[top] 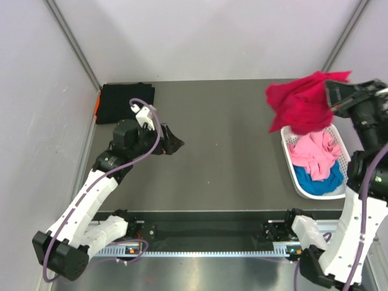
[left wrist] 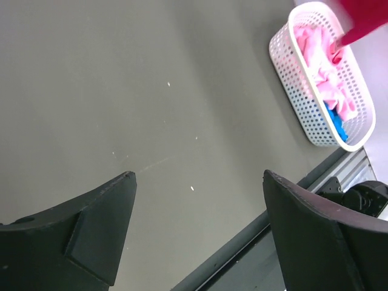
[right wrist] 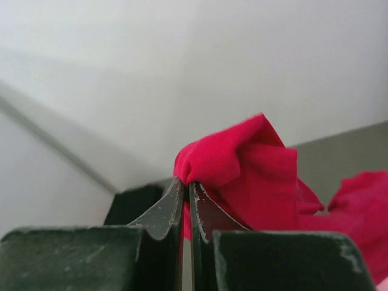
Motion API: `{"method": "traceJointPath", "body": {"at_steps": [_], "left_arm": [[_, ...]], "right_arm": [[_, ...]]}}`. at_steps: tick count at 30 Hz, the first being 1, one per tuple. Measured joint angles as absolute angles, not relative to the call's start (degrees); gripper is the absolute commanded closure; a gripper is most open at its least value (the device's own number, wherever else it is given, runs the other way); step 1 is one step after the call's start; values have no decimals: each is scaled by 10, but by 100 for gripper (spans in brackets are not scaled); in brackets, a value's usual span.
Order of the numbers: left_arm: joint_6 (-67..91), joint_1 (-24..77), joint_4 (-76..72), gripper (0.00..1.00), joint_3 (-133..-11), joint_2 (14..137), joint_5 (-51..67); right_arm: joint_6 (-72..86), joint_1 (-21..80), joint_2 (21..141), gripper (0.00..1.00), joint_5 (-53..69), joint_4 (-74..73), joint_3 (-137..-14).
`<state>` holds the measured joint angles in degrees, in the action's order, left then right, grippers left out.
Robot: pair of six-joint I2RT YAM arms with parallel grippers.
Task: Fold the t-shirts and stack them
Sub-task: Grab the tshirt from the pile
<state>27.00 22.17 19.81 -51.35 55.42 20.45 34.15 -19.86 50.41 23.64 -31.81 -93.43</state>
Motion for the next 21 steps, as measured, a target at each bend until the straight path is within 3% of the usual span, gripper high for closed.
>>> {"method": "traceJointPath", "body": {"at_steps": [5, 14, 17, 18, 21], "left_arm": [[262, 222, 221, 19, -530, 530, 187], [276, 222, 253, 22, -524, 531, 147], [287, 222, 258, 23, -515, 532, 143], [291, 222, 259, 23, -512, 532, 143], [304, 222, 258, 23, -503, 533, 147]], "right_arm": [[379, -51, 531, 98, 270, -290, -814], [373, 267, 700, 73, 213, -248, -689], [346, 310, 773, 56, 192, -258, -700], [338, 316, 790, 45, 184, -265, -703], [312, 321, 811, 35, 144, -296, -705]]}}
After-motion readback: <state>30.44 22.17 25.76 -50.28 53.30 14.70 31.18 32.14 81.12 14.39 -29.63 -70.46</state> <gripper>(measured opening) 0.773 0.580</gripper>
